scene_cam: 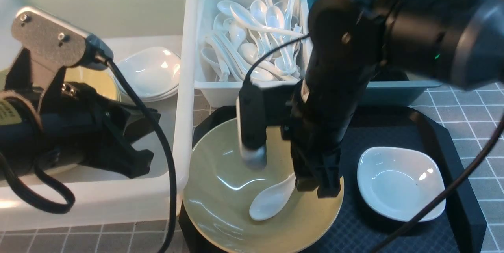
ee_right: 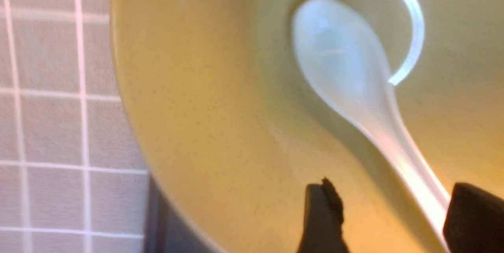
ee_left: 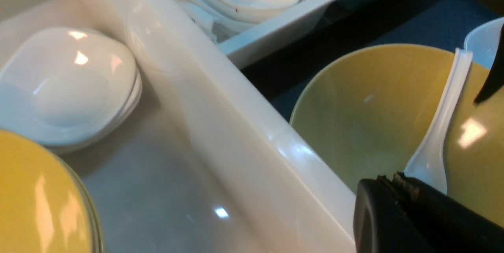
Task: On grey table put chopsticks spoon bowls plates into blue grey white boxes.
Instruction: 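Reach down and grasp the white spoon resting in the bowl with the right gripper, then place the white spoon into the bin of spoons with the right gripper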
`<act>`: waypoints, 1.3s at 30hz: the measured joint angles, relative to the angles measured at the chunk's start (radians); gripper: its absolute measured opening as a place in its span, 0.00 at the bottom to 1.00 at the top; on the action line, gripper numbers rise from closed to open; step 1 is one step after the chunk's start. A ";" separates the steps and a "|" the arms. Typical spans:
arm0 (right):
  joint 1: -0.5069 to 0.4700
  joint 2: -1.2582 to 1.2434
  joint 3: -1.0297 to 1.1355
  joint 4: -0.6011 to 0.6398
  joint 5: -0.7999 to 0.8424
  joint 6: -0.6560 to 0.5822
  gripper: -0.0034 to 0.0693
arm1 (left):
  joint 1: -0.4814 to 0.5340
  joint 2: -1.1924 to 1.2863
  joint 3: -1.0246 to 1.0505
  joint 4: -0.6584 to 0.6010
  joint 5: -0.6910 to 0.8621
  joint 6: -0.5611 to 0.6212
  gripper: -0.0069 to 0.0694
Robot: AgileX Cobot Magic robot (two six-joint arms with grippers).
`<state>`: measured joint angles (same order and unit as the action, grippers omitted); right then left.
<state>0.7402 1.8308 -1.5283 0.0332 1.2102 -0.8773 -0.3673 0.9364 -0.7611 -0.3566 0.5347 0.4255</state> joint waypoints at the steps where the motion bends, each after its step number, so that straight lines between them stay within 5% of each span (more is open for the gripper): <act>1: 0.000 0.013 0.000 0.000 -0.007 -0.016 0.64 | 0.000 0.005 0.000 -0.003 -0.007 0.011 0.08; 12: -0.002 0.181 0.000 -0.075 -0.117 -0.174 0.63 | 0.000 0.067 0.000 -0.078 -0.014 0.047 0.08; 15: -0.002 0.192 0.000 -0.075 -0.133 -0.175 0.57 | 0.000 0.067 0.000 -0.082 -0.014 0.068 0.08; 18: -0.002 0.193 -0.007 -0.081 -0.119 -0.178 0.37 | 0.000 0.067 0.000 -0.082 -0.014 0.091 0.08; 23: -0.005 0.183 -0.069 -0.117 -0.083 -0.134 0.37 | 0.000 0.067 0.000 -0.082 -0.014 0.091 0.08; 29: -0.076 0.155 -0.293 -0.187 -0.112 -0.005 0.37 | 0.000 0.105 -0.070 -0.067 0.009 0.027 0.08; 34: -0.157 0.153 -0.390 -0.196 -0.325 0.165 0.37 | 0.000 0.207 -0.242 0.020 0.055 -0.022 0.08; 39: -0.217 0.173 -0.400 -0.198 -0.665 0.552 0.37 | 0.001 0.335 -0.390 0.070 0.068 -0.048 0.08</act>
<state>0.5230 2.0036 -1.9281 -0.1648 0.5454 -0.3251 -0.3666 1.2715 -1.1507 -0.2866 0.6028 0.3774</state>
